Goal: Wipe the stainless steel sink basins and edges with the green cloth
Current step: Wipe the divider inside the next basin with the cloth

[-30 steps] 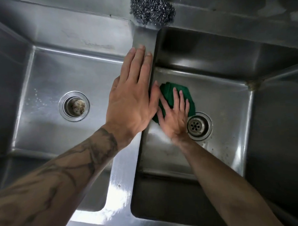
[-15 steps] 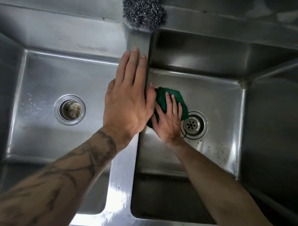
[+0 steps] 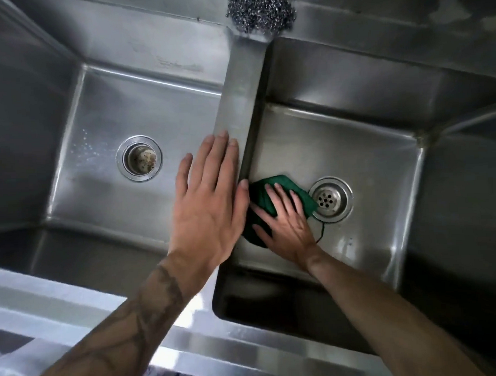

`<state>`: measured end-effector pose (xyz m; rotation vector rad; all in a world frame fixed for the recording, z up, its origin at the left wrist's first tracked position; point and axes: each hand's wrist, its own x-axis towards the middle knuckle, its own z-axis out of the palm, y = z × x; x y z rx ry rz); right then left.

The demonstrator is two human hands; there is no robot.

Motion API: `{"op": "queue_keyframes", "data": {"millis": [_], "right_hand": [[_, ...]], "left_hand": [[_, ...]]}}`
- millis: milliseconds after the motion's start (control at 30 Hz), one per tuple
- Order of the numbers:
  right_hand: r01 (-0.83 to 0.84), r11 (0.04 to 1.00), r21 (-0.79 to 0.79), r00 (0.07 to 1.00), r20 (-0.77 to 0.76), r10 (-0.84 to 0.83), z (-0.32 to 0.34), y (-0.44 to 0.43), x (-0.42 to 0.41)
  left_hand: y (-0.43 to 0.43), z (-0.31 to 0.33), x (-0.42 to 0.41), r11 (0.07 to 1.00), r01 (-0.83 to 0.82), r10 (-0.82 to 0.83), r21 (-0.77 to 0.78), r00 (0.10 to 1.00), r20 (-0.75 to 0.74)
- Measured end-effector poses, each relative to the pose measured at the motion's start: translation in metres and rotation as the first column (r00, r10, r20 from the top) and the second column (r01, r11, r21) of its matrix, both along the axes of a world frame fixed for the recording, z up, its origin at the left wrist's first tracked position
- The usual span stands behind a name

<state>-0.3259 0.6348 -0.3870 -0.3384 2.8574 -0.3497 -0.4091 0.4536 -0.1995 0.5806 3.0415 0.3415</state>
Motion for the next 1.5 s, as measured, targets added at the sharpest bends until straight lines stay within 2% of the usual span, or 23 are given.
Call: {"op": "queue_keyframes", "data": {"millis": [100,200,267,533,700,800,1000,1133,1267,1500], "right_hand": [[-0.022,0.999,-0.024,1.000,-0.002,0.022,0.003,-0.003,0.007],[-0.246,0.969,-0.023,0.969,0.009,0.246,0.004,0.038,0.040],[-0.334,0.943,-0.009,0.942,0.029,0.334,0.005,0.064,0.063],[-0.370,0.926,-0.077,0.925,0.054,0.375,-0.003,-0.002,0.026],[-0.475,0.879,-0.055,0.878,0.040,0.477,0.000,0.053,0.057],[-0.469,0.882,-0.042,0.880,0.054,0.471,0.001,0.060,0.062],[-0.404,0.911,-0.080,0.908,0.087,0.410,-0.001,-0.005,0.037],[-0.473,0.880,-0.047,0.875,0.088,0.476,0.003,0.048,0.060],[-0.457,0.889,0.000,0.886,0.087,0.456,0.006,0.100,0.088],[-0.352,0.936,-0.025,0.933,0.070,0.353,0.001,0.018,0.045]], "left_hand": [[-0.010,-0.001,0.030,0.999,0.002,-0.001,-0.040,1.000,0.014],[-0.008,-0.001,0.028,0.999,-0.008,0.009,-0.045,1.000,0.011],[-0.006,-0.001,0.028,0.999,-0.006,0.006,-0.052,1.000,0.012],[-0.007,-0.003,0.029,0.998,-0.009,0.010,-0.062,1.000,0.017],[-0.008,-0.003,0.029,0.998,-0.002,0.003,-0.065,1.000,0.024],[-0.008,-0.003,0.029,0.998,0.000,0.001,-0.067,1.000,0.022],[-0.007,-0.002,0.028,0.998,-0.008,0.009,-0.066,1.000,0.019],[-0.009,-0.002,0.029,0.998,-0.005,0.006,-0.057,1.000,0.016],[-0.008,-0.003,0.029,0.999,-0.010,0.010,-0.034,1.000,-0.013],[-0.008,-0.002,0.028,0.999,-0.016,0.015,-0.039,1.000,-0.016]]}}
